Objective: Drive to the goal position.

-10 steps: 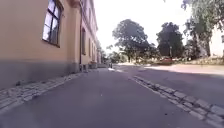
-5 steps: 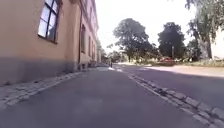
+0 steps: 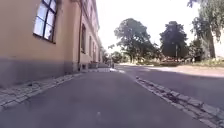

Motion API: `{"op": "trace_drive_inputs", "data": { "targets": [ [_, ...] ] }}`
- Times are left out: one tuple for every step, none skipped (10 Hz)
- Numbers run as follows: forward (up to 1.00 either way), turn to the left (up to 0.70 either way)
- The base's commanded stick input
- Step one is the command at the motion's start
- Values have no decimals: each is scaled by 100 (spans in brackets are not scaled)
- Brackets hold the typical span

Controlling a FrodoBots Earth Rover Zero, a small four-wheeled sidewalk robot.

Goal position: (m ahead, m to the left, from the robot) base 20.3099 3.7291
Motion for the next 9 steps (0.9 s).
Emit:
{"op": "trace_drive_inputs", "data": {
  "targets": [
    [70,0],
    [70,0],
    [70,0],
    [70,0],
    [70,0],
    [70,0],
    [70,0],
    [70,0],
    [70,0]
  ]
}}
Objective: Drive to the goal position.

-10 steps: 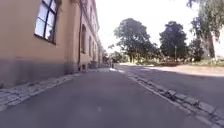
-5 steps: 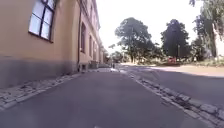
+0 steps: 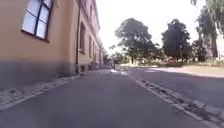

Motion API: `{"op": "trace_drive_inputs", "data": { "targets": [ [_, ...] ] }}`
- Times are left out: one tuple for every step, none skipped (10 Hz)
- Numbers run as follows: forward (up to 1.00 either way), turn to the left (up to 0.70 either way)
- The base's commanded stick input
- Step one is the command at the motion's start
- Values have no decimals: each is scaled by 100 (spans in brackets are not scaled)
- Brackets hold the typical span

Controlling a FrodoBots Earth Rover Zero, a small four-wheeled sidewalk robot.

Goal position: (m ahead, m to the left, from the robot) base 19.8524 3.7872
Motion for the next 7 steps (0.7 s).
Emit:
{"op": "trace_drive_inputs", "data": {
  "targets": [
    [70,0],
    [70,0],
    [70,0],
    [70,2],
    [70,8],
    [70,13],
    [70,0]
  ]
}}
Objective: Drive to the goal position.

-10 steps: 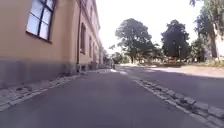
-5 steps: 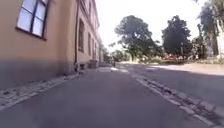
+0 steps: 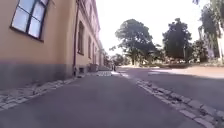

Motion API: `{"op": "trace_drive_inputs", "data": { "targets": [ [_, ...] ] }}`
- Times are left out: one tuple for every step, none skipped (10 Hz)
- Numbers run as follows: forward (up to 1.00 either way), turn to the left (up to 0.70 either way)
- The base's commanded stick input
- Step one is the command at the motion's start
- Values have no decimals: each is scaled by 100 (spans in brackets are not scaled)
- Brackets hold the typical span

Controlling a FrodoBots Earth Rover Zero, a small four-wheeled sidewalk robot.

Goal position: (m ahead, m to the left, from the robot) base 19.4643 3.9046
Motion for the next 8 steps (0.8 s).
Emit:
{"op": "trace_drive_inputs", "data": {
  "targets": [
    [70,0],
    [70,0],
    [70,0],
    [70,0],
    [70,0],
    [70,0],
    [70,0],
    [70,0]
  ]
}}
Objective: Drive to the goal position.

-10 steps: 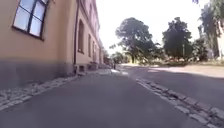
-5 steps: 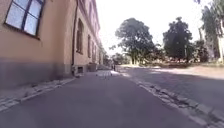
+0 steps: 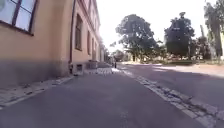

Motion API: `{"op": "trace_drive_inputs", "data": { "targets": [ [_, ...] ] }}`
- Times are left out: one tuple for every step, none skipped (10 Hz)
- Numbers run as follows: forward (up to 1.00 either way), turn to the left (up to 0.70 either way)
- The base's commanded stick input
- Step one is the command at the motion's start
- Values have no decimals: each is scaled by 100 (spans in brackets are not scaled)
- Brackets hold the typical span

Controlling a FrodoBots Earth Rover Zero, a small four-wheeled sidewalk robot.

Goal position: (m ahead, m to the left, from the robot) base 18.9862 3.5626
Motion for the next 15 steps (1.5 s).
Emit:
{"op": "trace_drive_inputs", "data": {
  "targets": [
    [70,0],
    [70,0],
    [70,0],
    [70,0],
    [70,0],
    [70,0],
    [70,0],
    [70,0],
    [70,0],
    [70,0],
    [70,7],
    [70,14],
    [70,14],
    [70,14],
    [70,14]
  ]
}}
